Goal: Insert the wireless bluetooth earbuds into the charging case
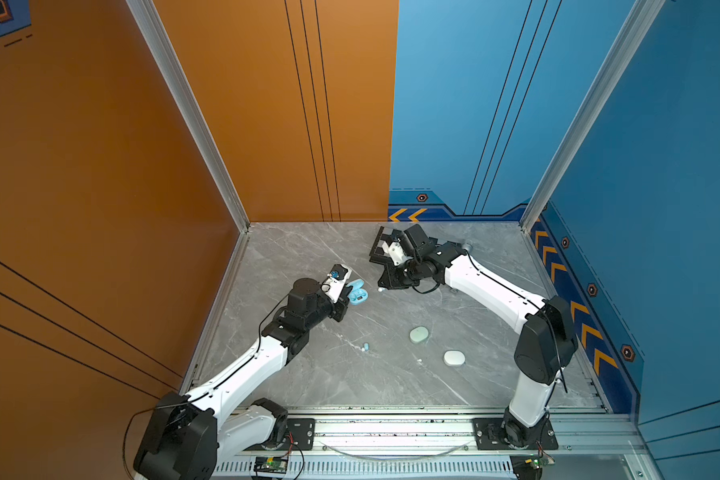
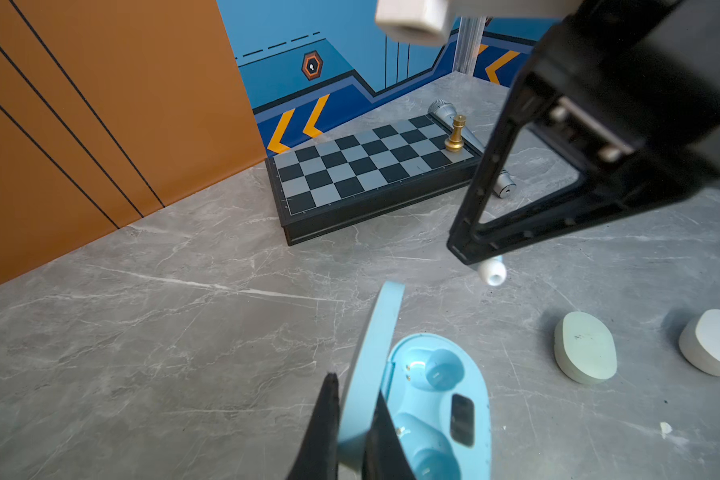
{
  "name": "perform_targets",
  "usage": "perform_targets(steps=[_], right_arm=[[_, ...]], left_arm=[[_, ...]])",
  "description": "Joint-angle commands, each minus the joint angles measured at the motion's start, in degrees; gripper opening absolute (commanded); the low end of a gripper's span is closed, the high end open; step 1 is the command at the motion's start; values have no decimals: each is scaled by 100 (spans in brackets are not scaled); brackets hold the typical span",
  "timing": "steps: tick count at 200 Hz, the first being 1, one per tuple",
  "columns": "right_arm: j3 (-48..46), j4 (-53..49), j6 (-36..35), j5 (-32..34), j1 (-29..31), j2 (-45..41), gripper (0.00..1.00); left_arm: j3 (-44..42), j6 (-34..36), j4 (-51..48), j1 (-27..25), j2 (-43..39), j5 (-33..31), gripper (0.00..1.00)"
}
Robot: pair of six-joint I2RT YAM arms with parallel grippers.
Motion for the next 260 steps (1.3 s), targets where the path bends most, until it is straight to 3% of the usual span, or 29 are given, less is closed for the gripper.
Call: perform_targets(steps=[1, 48, 157, 260], right_arm=[[-100, 31, -124, -479, 75, -243, 11], [-51, 322, 34, -705, 194, -234, 11], [53, 706, 320, -490, 221, 86, 12], [-71, 754, 342, -389, 204, 124, 20]], left_arm=[[273, -60, 474, -87, 217, -86, 0], [537, -36, 524, -248, 503, -67, 0], [710, -47, 513, -399, 575, -131, 0], [771, -39, 512, -425, 580, -123, 0]])
